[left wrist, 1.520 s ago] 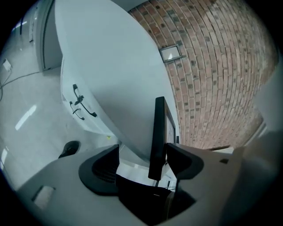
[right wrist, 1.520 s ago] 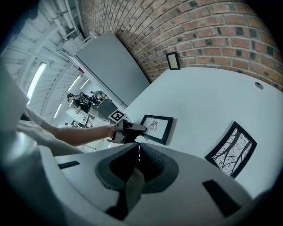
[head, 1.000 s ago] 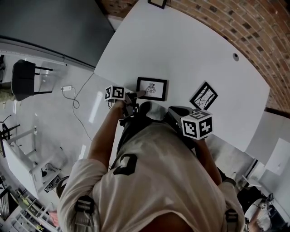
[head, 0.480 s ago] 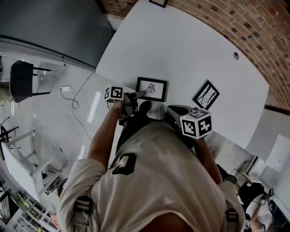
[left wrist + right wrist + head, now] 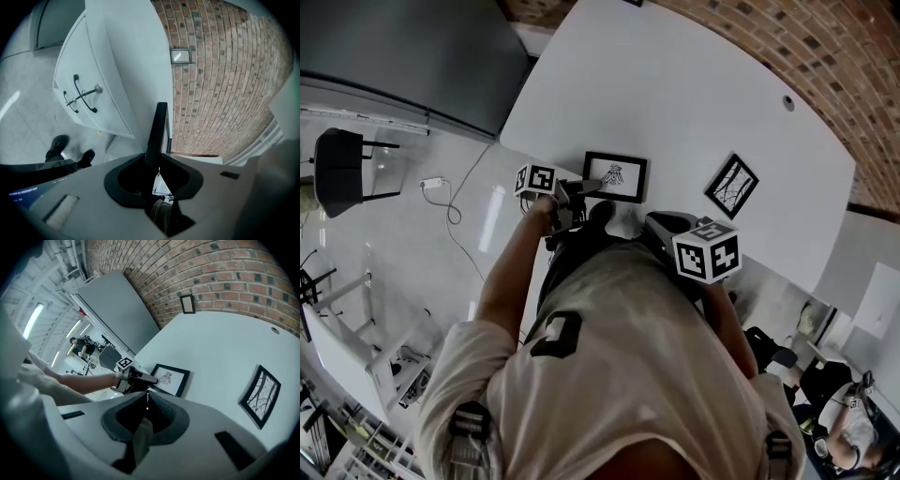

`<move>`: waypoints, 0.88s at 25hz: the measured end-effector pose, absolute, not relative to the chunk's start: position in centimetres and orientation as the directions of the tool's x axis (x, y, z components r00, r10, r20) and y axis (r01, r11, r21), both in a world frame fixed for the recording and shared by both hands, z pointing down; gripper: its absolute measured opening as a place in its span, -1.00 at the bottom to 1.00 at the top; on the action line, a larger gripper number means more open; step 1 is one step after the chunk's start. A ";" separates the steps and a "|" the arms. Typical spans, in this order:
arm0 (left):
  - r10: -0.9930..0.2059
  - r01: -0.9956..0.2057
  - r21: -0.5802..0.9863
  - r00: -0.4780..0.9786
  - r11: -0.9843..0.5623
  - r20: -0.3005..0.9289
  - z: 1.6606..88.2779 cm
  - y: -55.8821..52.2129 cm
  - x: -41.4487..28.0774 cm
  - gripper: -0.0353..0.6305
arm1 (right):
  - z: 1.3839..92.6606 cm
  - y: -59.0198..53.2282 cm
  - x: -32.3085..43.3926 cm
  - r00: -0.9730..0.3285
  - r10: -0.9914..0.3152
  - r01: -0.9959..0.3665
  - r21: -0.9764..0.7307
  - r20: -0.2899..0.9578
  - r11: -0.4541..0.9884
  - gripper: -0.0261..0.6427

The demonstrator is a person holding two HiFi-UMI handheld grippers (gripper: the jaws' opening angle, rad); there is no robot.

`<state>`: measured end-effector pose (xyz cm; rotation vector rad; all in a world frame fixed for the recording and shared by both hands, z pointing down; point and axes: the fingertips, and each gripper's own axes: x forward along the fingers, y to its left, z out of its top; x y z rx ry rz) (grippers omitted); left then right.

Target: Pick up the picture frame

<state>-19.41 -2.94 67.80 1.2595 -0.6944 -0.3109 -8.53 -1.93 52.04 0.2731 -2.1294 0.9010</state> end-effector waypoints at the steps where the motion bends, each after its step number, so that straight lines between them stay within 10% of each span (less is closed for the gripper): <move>1: -0.570 -0.157 0.941 0.761 0.300 0.309 67.8 -2.9 -19.5 -0.63 | 52.1 -1.7 -8.6 -0.664 0.095 -0.467 -0.511 0.742 0.721 -0.90; 22: -0.622 -0.164 0.944 0.718 0.287 0.314 66.4 -1.2 -21.7 -0.71 | 51.8 -0.7 -5.9 -0.679 0.003 -0.544 -0.505 0.734 0.670 -0.90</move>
